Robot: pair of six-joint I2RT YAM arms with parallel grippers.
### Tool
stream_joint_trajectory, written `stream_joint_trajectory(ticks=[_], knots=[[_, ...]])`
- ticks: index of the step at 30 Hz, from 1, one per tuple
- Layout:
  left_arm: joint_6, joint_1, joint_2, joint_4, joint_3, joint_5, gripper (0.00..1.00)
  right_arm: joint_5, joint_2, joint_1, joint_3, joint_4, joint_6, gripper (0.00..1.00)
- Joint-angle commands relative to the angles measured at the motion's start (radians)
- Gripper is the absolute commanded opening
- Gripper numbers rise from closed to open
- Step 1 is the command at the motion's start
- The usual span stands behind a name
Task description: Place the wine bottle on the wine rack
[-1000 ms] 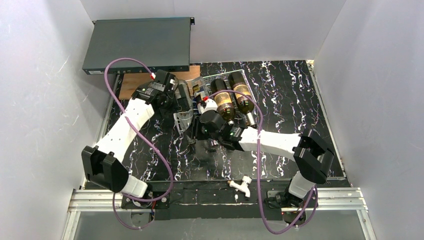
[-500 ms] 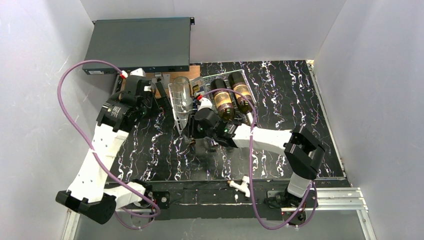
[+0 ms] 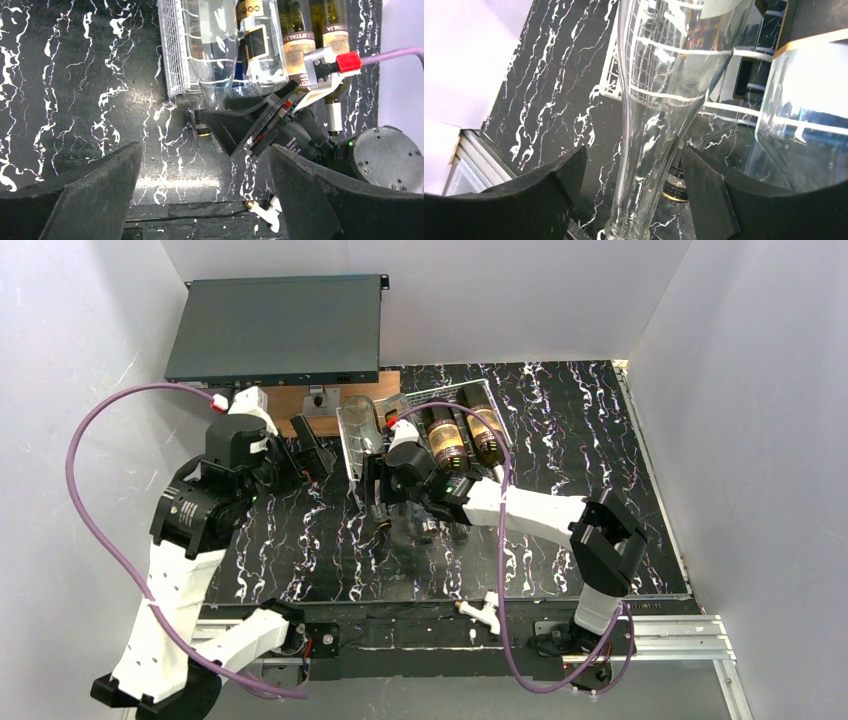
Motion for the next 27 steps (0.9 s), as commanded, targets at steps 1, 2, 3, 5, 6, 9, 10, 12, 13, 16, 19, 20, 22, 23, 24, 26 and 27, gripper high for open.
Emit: stream_joint_trajectory(ticks=[1,2,3,5,6,9,10,12,13,16,19,20,22,23,24,26,27], knots=[[0.018,0.004,-0.035,-0.017,0.011,0.036,0.98,0.022,-0.034,-0.003,0.068,-0.044,-0.049,0.82],[0.018,0.004,-0.043,-0.015,0.011,0.043,0.98,0.026,-0.043,-0.002,0.072,-0.058,-0.055,0.84],[0.018,0.004,-0.053,-0.011,0.012,0.046,0.98,0.025,-0.055,-0.002,0.078,-0.071,-0.067,0.86],[0.023,0.004,-0.078,0.006,0.011,0.054,0.98,0.026,-0.079,-0.002,0.093,-0.103,-0.095,0.89],[0.031,0.004,-0.089,0.016,0.012,0.059,0.98,0.030,-0.091,-0.002,0.103,-0.123,-0.110,0.90],[0.053,0.003,-0.126,0.050,0.024,0.075,0.98,0.047,-0.135,-0.003,0.146,-0.192,-0.168,0.93],[0.059,0.003,-0.138,0.061,0.029,0.081,0.98,0.061,-0.151,-0.003,0.163,-0.223,-0.191,0.95],[0.073,0.003,-0.166,0.088,0.041,0.095,0.98,0.098,-0.193,-0.003,0.194,-0.281,-0.239,0.98],[0.079,0.003,-0.178,0.104,0.047,0.103,0.98,0.119,-0.219,-0.003,0.206,-0.308,-0.271,0.98],[0.097,0.003,-0.210,0.145,0.068,0.123,0.98,0.209,-0.306,-0.007,0.235,-0.383,-0.353,0.98],[0.112,0.004,-0.245,0.195,0.079,0.126,0.98,0.306,-0.421,-0.013,0.253,-0.435,-0.408,0.98],[0.117,0.004,-0.259,0.214,0.078,0.124,0.98,0.333,-0.456,-0.013,0.253,-0.442,-0.429,0.98],[0.129,0.004,-0.285,0.255,0.072,0.115,0.98,0.385,-0.530,-0.013,0.250,-0.451,-0.461,0.98],[0.136,0.004,-0.297,0.273,0.069,0.110,0.98,0.416,-0.567,-0.013,0.243,-0.451,-0.476,0.98],[0.141,0.004,-0.309,0.290,0.064,0.104,0.98,0.452,-0.602,-0.013,0.237,-0.454,-0.486,0.98],[0.151,0.004,-0.329,0.330,0.053,0.096,0.98,0.526,-0.660,-0.013,0.230,-0.459,-0.512,0.98],[0.156,0.004,-0.339,0.344,0.048,0.093,0.98,0.551,-0.680,-0.013,0.235,-0.470,-0.527,0.98]])
